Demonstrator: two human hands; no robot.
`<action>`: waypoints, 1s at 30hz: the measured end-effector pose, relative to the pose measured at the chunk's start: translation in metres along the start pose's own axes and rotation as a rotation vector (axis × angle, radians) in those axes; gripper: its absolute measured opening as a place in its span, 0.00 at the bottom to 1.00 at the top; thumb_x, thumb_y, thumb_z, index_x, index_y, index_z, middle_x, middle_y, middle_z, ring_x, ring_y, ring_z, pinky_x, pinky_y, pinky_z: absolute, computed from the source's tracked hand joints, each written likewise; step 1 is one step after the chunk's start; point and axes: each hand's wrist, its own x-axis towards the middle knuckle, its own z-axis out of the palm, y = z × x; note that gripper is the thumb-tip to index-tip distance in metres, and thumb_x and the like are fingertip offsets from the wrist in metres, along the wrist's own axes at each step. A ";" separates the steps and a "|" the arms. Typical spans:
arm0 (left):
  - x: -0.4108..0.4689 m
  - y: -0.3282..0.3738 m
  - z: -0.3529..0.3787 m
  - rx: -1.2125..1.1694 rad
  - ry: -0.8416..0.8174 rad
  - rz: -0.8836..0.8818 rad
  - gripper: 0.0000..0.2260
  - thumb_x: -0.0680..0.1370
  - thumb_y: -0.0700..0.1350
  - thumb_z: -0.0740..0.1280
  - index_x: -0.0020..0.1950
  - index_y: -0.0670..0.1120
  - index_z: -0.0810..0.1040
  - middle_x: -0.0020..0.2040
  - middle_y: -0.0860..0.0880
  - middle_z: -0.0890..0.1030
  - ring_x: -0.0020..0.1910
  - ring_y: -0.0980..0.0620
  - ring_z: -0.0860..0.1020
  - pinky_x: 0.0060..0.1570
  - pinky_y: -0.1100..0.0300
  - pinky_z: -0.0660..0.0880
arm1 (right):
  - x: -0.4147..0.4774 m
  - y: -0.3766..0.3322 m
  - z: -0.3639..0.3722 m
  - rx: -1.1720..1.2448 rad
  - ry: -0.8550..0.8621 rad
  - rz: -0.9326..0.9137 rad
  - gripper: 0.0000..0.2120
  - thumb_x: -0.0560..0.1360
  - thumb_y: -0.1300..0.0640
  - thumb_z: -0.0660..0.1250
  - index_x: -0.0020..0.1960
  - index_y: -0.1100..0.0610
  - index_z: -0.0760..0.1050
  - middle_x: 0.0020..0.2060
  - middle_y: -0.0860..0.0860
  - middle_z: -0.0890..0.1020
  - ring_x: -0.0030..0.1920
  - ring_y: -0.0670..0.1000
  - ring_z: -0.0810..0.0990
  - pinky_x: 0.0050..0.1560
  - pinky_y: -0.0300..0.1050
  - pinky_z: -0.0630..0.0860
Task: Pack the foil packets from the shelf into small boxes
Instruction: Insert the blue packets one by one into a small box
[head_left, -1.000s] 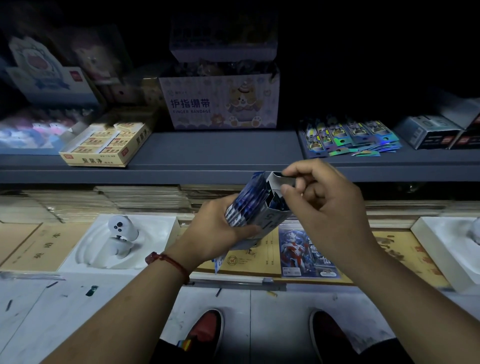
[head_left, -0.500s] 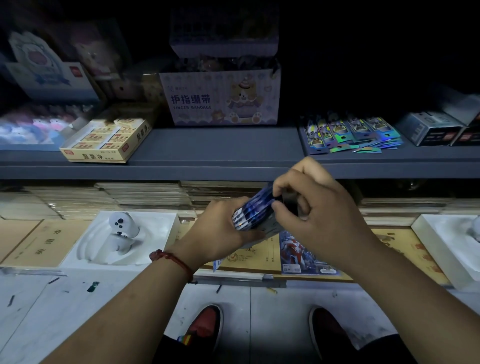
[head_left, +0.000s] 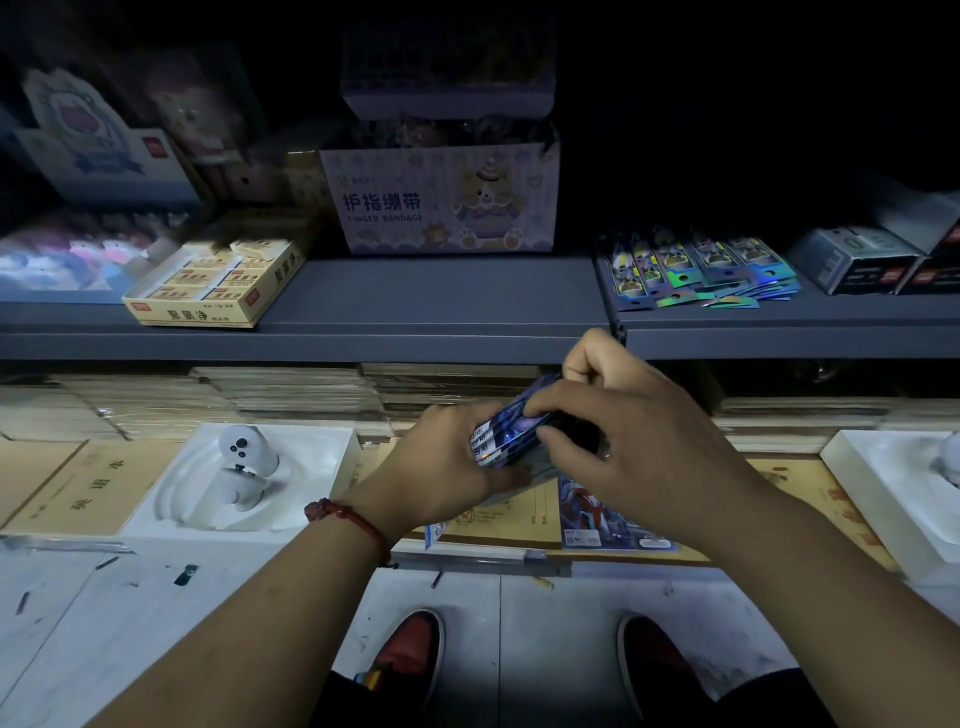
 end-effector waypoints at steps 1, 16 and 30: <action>0.000 0.001 0.000 -0.001 0.006 -0.001 0.13 0.73 0.50 0.78 0.51 0.59 0.77 0.41 0.58 0.82 0.39 0.61 0.80 0.37 0.70 0.70 | 0.000 0.001 0.001 -0.033 0.003 0.000 0.07 0.79 0.51 0.65 0.52 0.50 0.81 0.44 0.47 0.66 0.40 0.49 0.67 0.39 0.40 0.61; 0.001 0.008 -0.003 -0.045 0.003 -0.039 0.14 0.73 0.49 0.78 0.48 0.61 0.76 0.37 0.63 0.80 0.38 0.65 0.79 0.35 0.73 0.69 | -0.001 0.010 0.006 0.244 0.204 0.023 0.05 0.74 0.63 0.75 0.45 0.54 0.86 0.43 0.48 0.71 0.39 0.50 0.75 0.38 0.40 0.72; 0.002 0.002 -0.007 -0.068 0.052 -0.184 0.21 0.72 0.51 0.79 0.63 0.51 0.80 0.53 0.56 0.85 0.49 0.60 0.82 0.46 0.65 0.79 | 0.004 -0.006 0.009 0.773 0.509 0.464 0.11 0.79 0.58 0.71 0.60 0.53 0.75 0.44 0.62 0.76 0.38 0.66 0.76 0.34 0.50 0.73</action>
